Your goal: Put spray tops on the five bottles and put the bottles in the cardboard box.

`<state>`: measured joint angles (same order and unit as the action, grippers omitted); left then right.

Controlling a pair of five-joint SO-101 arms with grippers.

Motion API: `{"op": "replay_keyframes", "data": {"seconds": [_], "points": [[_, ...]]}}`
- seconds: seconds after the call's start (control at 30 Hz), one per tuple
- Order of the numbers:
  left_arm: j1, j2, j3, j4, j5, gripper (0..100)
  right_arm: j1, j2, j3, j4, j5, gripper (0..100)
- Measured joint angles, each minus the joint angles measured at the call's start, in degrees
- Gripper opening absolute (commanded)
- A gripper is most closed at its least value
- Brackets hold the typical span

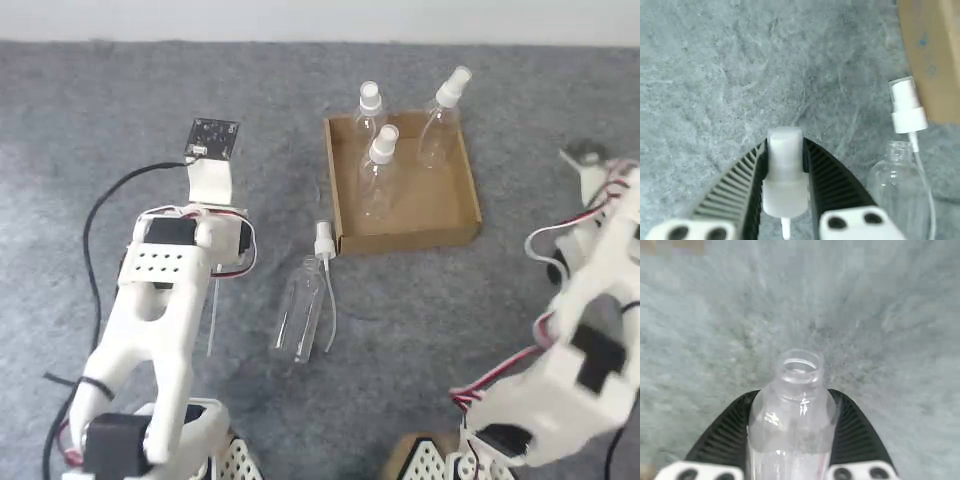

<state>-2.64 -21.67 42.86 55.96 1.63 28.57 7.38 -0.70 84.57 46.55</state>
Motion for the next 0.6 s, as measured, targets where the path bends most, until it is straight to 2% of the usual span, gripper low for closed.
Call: {"op": "replay_keyframes", "data": {"seconds": [0.17, 0.37, 0.5, 0.6], "points": [[0.00, -9.32, -3.96, 6.77, -0.26, 1, -12.31, -18.02, 7.74, 0.09, -7.65, 0.6], [-0.09, -23.12, -5.71, 10.81, -0.26, 1, -36.48, -37.45, 22.95, -7.47, -15.56, 0.6], [0.09, -28.84, -5.80, 10.81, 1.49, 1, -52.31, -42.73, 29.98, -13.80, -18.37, 0.6], [-0.18, -31.47, -5.80, 10.81, 2.20, 1, -59.60, -42.90, 33.85, -17.67, -18.90, 0.6]]}}
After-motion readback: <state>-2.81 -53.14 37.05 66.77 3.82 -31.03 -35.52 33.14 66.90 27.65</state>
